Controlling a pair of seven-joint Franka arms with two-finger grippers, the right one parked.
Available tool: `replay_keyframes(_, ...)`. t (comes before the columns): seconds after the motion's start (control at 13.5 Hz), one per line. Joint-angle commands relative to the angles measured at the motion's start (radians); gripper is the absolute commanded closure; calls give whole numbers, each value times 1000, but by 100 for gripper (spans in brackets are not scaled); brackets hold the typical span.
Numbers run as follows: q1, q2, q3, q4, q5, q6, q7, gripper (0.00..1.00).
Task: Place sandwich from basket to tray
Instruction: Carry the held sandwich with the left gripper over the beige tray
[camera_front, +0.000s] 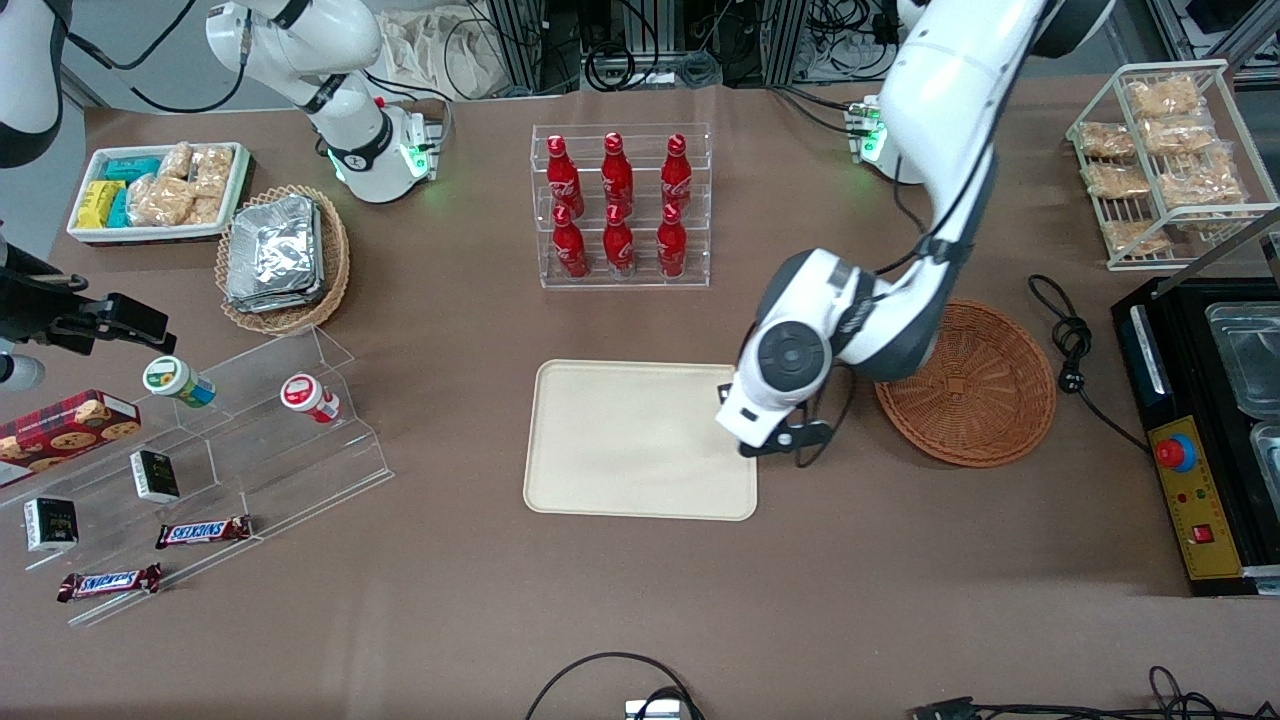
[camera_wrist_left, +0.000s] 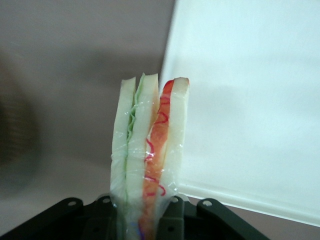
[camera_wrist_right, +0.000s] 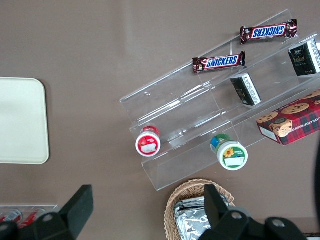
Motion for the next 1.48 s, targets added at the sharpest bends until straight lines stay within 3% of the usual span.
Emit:
replay_keyframes(0.0,-21,46,11,47,22,-13,31,100)
replay_keyframes(0.3,-20,80,11,68,25,-13,108,100)
replay_keyframes(0.59,-10,152,11,197,13,-13,96,91)
replay_keyframes(0.67,-10,161,11,203,14,-12,94,79)
replay_keyframes(0.74,-10,164,12,203,13,-12,89,59)
replay_keyframes(0.89,-13,164,13,203,19,-12,94,0)
replay_keyframes(1.41,-10,146,14,205,27,-12,89,0)
